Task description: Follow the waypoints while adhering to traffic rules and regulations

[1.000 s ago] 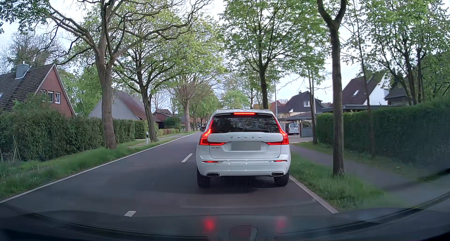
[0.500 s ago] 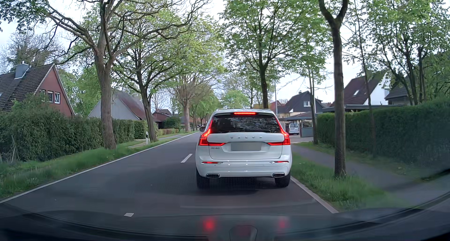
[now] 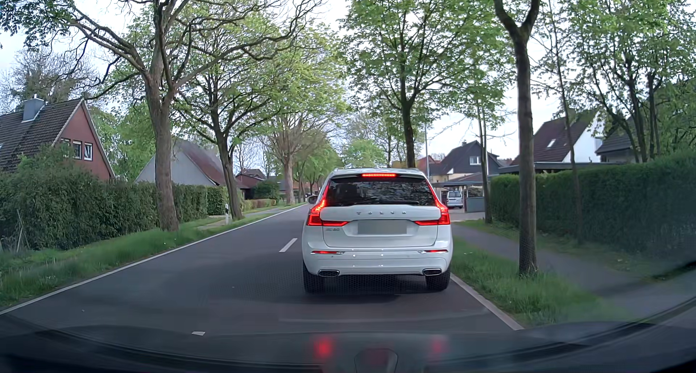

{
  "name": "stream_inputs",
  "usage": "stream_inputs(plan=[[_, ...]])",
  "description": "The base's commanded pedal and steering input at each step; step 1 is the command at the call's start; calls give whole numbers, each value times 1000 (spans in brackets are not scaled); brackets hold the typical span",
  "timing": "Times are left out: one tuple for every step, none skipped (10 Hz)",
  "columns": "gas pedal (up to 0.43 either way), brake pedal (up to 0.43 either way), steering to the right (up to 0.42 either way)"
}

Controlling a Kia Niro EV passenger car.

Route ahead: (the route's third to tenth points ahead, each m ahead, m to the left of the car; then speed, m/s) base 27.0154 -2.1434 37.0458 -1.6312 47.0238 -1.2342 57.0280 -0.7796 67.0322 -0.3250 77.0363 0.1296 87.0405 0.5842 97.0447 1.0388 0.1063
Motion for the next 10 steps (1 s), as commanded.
stream_inputs(plan=[[0,134,2],[0,134,2],[0,134,2],[0,134,2],[0,134,2],[0,134,2],[0,134,2],[0,134,2],[0,134,2],[0,134,2]])
